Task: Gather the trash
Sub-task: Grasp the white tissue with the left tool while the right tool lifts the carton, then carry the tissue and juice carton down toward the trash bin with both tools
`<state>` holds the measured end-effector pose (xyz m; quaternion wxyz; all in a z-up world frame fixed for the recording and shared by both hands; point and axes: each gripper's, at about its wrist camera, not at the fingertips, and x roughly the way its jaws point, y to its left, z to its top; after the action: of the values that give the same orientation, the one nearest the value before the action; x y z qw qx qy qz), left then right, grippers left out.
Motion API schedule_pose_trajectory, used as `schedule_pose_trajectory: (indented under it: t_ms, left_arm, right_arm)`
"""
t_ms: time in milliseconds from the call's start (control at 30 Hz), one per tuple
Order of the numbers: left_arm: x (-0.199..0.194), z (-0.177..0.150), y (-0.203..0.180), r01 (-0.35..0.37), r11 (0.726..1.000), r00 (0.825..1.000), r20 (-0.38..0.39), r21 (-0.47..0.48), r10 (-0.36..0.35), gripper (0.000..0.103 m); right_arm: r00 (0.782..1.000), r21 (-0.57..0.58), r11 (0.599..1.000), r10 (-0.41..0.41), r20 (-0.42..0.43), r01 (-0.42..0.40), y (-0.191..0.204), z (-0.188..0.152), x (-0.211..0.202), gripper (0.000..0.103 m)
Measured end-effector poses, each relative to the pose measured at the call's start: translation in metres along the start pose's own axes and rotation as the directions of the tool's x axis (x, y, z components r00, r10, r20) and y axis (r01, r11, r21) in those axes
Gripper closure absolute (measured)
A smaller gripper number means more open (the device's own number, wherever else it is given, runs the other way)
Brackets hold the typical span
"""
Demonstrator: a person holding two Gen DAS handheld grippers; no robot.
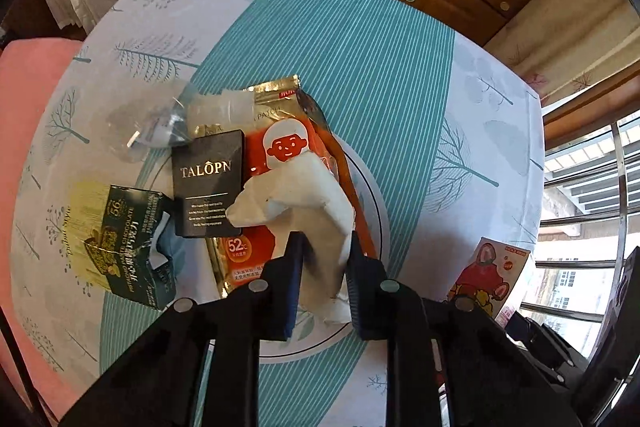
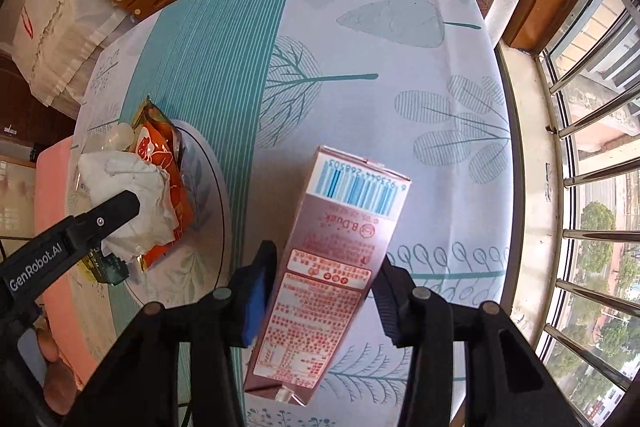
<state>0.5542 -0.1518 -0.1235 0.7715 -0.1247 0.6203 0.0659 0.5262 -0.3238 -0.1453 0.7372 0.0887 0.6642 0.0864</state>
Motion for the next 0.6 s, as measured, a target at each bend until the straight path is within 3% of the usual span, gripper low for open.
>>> schedule_pose_trajectory:
  t_ms: [267,600]
  left_arm:
    - [-0.044,-0.04,0.027,0.052,0.998,0.998,0.047,0.021,-0.052,0.09]
    - [-0.099,-0.127,0.08,0.111,0.989,0.988,0.092,0.097,-0.12,0.09]
  right_arm:
    - [1.0,-0.077,0.997,0.012,-0.016,-0.013,0.02,-0.026,-0.006,0.057]
    - [0.997,-0.168,0.986,0.001,-0.071,-0.012,0.056,-0.08,-0.014,0.057]
